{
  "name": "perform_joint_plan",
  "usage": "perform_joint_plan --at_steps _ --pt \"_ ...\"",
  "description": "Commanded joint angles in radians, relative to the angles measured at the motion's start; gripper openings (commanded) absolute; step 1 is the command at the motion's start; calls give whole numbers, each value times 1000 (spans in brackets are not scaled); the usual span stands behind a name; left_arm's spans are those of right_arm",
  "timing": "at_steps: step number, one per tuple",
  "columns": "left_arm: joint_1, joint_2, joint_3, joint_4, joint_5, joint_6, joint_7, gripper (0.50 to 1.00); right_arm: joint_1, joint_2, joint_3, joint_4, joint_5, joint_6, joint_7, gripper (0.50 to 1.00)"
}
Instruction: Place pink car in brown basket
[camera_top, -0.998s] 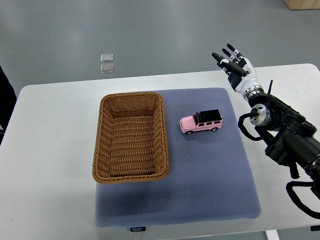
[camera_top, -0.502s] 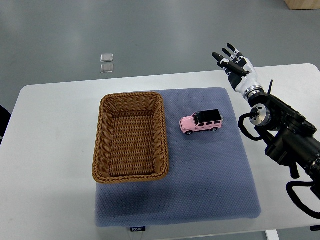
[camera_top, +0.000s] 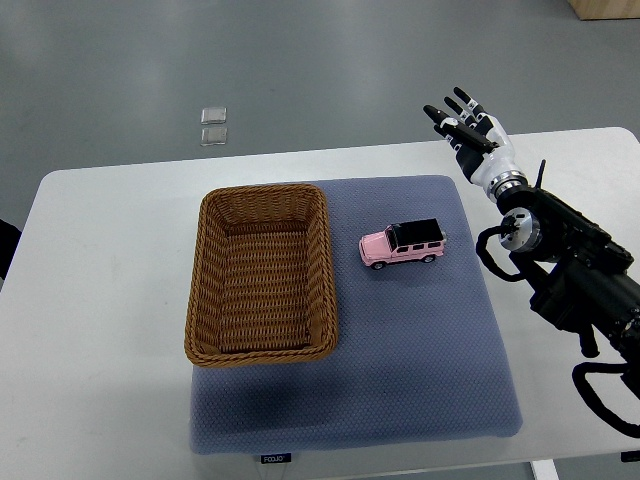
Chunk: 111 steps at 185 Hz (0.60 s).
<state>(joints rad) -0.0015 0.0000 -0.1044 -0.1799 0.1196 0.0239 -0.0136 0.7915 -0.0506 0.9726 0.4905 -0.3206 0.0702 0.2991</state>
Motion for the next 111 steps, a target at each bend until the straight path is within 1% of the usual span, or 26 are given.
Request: perform_joint_plan --at_steps 1,71,111 --pt "0 0 0 3 0 -1 0 1000 -2 0 0 0 0 -1 2 911" --pt "0 0 -1 2 0 -1 0 1000 2 6 0 -1 0 -4 2 911" --pt "8 0 0 2 0 -1 0 1000 -11 -2 -2 23 0 -3 2 911"
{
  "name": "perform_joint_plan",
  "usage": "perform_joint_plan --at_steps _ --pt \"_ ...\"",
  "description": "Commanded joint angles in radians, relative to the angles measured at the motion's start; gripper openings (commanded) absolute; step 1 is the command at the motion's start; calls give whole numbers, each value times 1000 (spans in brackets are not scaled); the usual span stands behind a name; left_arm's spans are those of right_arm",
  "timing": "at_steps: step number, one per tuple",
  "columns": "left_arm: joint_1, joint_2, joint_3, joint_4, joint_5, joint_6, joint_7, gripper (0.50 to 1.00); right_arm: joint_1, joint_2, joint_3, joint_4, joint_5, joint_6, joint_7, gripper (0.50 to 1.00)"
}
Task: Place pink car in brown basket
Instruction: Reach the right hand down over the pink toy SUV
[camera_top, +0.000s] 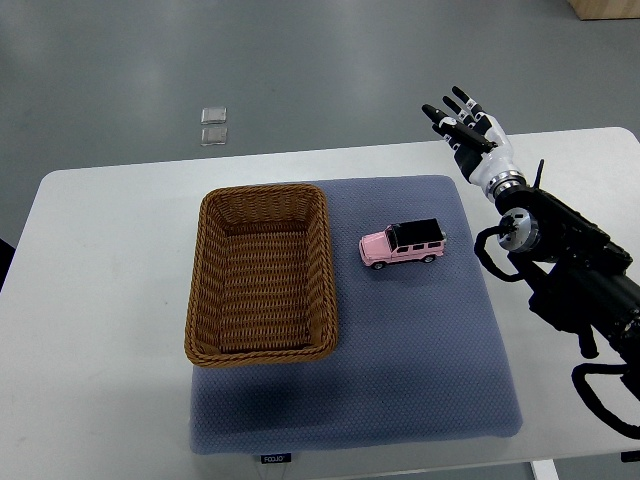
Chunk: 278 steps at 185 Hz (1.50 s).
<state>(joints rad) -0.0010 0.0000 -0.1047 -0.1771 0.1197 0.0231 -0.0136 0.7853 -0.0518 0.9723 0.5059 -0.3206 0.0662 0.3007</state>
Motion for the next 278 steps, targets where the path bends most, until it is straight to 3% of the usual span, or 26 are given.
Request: perform_joint_plan --at_steps 1,38,88,132,198,256,278 --pt "7 0 0 -1 0 0 0 1000 -4 0 -1 8 0 1 0 911" --pt "13 0 -1 1 0 0 0 1000 -4 -23 -27 31 -17 1 0 911" --pt "13 0 0 -1 0 0 0 1000 15 -178 -248 201 -166 -31 0 911" --pt "13 0 0 -1 0 0 0 1000 127 -284 -461 344 -448 -11 0 911" --pt "13 0 0 -1 0 0 0 1000 272 -356 -796 424 -942 83 -11 911" --pt "13 0 0 -1 0 0 0 1000 279 -364 -876 424 -946 103 -181 909" --pt "13 0 0 -1 0 0 0 1000 275 -365 -877 424 -943 104 -213 909"
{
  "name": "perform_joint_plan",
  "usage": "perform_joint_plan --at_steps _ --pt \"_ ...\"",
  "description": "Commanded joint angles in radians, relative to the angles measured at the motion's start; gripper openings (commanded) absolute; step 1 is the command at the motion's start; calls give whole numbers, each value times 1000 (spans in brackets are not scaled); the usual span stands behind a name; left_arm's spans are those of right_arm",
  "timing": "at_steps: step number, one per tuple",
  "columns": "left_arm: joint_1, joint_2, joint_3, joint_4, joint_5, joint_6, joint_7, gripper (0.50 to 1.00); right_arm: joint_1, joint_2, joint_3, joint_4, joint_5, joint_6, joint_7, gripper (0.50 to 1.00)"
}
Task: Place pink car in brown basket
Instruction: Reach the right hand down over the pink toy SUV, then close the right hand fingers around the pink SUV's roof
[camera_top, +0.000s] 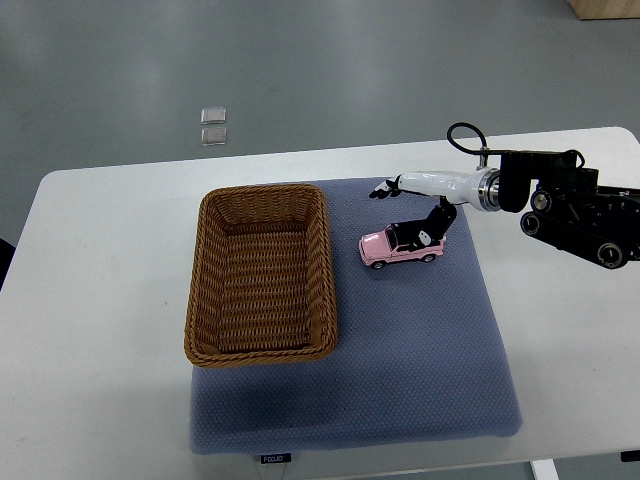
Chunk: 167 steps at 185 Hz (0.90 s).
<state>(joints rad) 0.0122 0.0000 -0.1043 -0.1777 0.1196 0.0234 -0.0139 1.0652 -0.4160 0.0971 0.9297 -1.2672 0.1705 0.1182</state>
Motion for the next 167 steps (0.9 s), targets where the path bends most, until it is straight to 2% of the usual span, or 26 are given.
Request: perform_joint_plan --at_steps 1,42,78,102,116,131,146,148,158,160,165,167 --pt "0 0 0 0 0 0 0 1000 -5 -1 -2 0 3 0 -31 909" --pt "0 0 0 0 0 1 0 1000 -11 -17 -36 0 6 -5 -95 907" --pt "0 0 0 1 0 0 0 1000 -10 -27 -39 1 5 6 -97 903" --pt "-2 0 0 1 0 0 0 1000 -10 -26 -40 21 6 7 -97 862" --pt "-2 0 0 0 0 0 2 1000 -10 -24 -40 37 6 7 -97 783" --pt "-2 0 0 0 0 0 0 1000 -11 -23 -39 40 6 9 -92 746" --pt "0 0 0 0 0 0 0 1000 -11 -21 -39 40 6 12 -87 644" --pt "0 0 0 0 0 0 0 1000 -11 -21 -39 40 6 12 -87 643" --pt "-2 0 0 0 0 0 0 1000 -11 -21 -39 44 6 20 -87 562" --pt "-2 0 0 0 0 0 0 1000 -11 -21 -39 44 6 20 -87 562" --pt "-2 0 0 0 0 0 0 1000 -11 -21 -39 46 6 24 -87 503" --pt "-2 0 0 0 0 0 0 1000 -11 -23 -39 46 6 26 -87 500"
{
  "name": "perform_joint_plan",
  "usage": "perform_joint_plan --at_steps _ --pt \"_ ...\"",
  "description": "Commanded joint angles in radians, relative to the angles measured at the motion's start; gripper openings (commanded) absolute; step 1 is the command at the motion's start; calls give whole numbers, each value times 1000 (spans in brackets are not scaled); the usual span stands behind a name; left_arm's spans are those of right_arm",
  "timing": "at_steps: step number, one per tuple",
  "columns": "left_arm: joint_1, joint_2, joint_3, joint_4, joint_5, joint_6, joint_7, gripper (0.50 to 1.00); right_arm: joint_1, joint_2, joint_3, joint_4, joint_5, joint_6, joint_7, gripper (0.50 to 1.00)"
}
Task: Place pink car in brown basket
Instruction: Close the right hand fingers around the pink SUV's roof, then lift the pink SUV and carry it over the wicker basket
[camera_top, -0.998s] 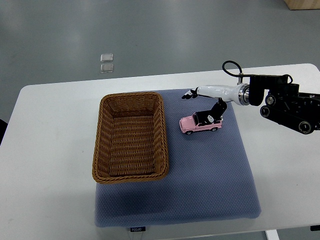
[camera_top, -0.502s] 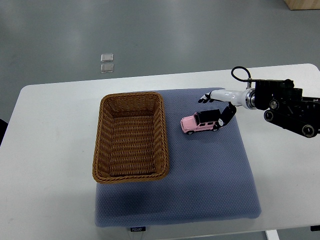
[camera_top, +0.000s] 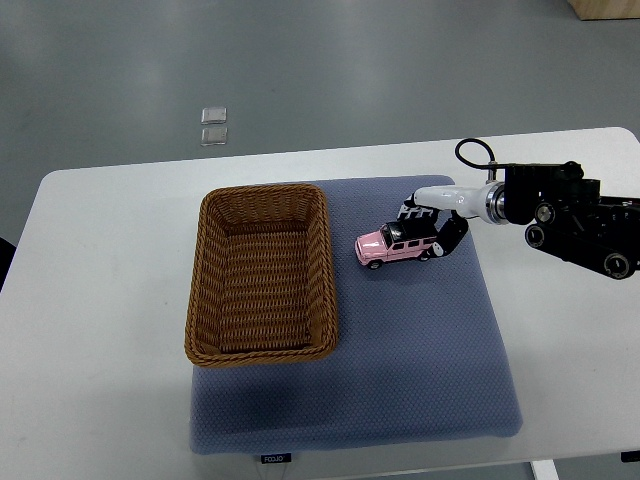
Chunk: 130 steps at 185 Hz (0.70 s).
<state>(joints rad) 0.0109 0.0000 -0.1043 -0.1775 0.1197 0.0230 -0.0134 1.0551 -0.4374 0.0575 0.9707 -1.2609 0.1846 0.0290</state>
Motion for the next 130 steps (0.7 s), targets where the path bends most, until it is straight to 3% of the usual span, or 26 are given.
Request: perform_joint_plan --at_steps 1,130 --pt "0 0 0 0 0 0 0 1000 -1 -1 1 5 0 12 2 500" --pt "0 0 0 0 0 0 0 1000 43 -49 39 -21 81 10 2 500"
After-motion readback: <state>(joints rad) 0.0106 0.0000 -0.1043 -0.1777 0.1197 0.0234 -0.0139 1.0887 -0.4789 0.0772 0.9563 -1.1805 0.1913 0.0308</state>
